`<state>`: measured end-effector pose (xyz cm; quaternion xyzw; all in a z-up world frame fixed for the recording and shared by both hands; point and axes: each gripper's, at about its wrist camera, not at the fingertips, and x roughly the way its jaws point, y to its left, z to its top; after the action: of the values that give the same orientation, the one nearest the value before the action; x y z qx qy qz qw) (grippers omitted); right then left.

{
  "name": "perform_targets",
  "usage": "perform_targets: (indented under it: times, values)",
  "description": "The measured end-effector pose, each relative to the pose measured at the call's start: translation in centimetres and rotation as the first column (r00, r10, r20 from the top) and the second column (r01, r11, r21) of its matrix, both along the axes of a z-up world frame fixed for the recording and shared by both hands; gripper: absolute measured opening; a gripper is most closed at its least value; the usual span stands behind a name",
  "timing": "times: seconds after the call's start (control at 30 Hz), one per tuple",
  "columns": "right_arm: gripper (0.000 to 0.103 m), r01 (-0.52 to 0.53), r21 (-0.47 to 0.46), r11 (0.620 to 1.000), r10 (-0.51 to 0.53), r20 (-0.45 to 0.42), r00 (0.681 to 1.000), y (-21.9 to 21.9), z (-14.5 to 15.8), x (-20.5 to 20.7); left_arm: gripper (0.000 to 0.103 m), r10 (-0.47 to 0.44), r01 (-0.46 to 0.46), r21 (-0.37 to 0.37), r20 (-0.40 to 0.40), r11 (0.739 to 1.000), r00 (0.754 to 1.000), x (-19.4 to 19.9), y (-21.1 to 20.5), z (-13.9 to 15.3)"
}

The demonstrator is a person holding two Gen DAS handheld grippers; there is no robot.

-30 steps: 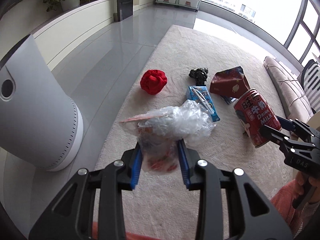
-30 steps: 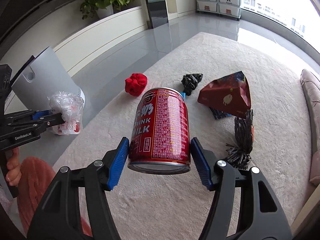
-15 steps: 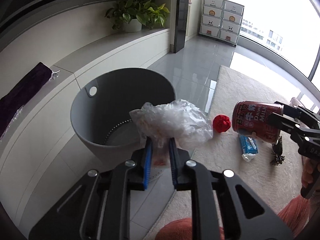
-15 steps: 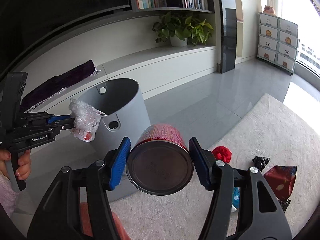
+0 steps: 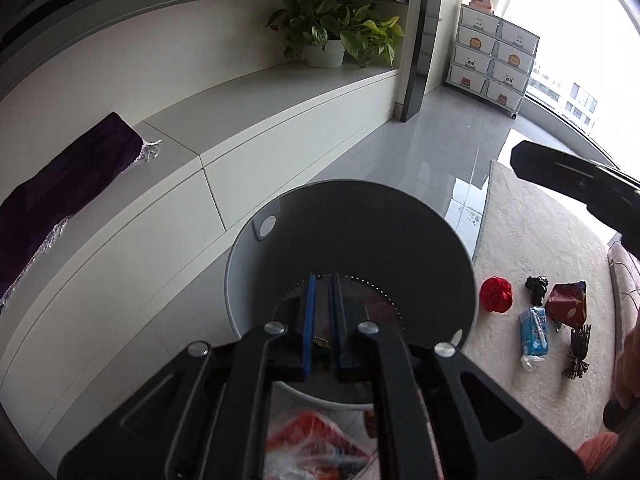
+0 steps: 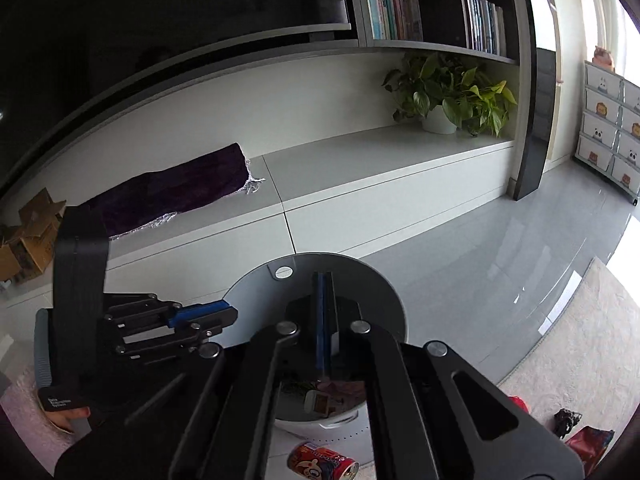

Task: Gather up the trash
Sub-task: 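Carry both items over the bin and open both tools to drop them, then grasp the red cloth with the left tool while the right tool grasps the blue carton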

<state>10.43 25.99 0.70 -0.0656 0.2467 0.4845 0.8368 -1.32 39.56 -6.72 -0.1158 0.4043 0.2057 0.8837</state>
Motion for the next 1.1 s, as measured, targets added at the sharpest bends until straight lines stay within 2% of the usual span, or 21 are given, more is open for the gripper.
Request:
perform_targets:
  times: [0.17,0.27,0.37,0.43,0.47,0.5,0.53,0.57,0.6,1.1]
  values:
    - [0.000,-0.044,-0.030,0.999,0.045,0.023,0.999,0.4,-0.8,-1.5,0.006,-0.005,0.004,-0.029,-0.019,1.000,1.000,0.9,1.3,-1.3]
    - [0.000,-0.045,-0.042,0.998,0.046,0.010,0.999,-0.3,-1.4,-1.4,0.006,-0.026,0.026,-0.019,0.005,0.999,1.000,0.2,0.6,-0.9]
    - [0.001,-0.040,-0.044,0.998,0.040,-0.005,0.999,-1.1,-2.2,-1.3,0.011,-0.041,0.041,0.005,0.021,0.999,0.999,-0.3,-0.3,-0.6]
    - [0.001,-0.040,-0.049,0.998,0.039,-0.017,0.999,-1.4,-2.8,-1.6,0.021,-0.048,0.048,0.011,0.023,0.999,0.999,-0.9,-0.9,-0.7]
    - [0.004,-0.040,-0.053,0.998,0.039,-0.020,0.999,-1.5,-3.0,-1.7,0.042,-0.042,0.041,0.021,0.027,0.999,0.999,-1.3,-1.2,-0.7]
    - [0.015,-0.043,-0.053,0.998,0.042,-0.023,0.999,-1.6,-3.2,-1.9,0.064,-0.034,0.032,0.035,0.041,0.999,0.999,-1.8,-1.5,-0.6]
    - [0.024,-0.043,-0.051,0.998,0.042,-0.022,0.999,-1.8,-3.4,-2.2,0.070,-0.027,0.024,0.052,0.057,0.998,0.998,-2.4,-1.9,-0.5]
    - [0.043,-0.037,-0.047,0.998,0.036,-0.014,0.999,-2.0,-3.6,-2.6,0.072,-0.024,0.020,0.067,0.065,0.998,0.998,-2.9,-2.3,-0.5]
    - [0.054,-0.031,-0.042,0.999,0.031,-0.004,1.000,-2.3,-3.7,-3.0,0.072,-0.023,0.018,0.075,0.063,0.997,0.998,-3.3,-2.5,-0.5]
    - [0.056,-0.054,-0.044,0.998,0.052,-0.039,0.998,-4.6,-6.4,-6.3,0.072,0.003,-0.005,0.063,0.045,0.998,0.999,-8.1,-4.1,-1.6]
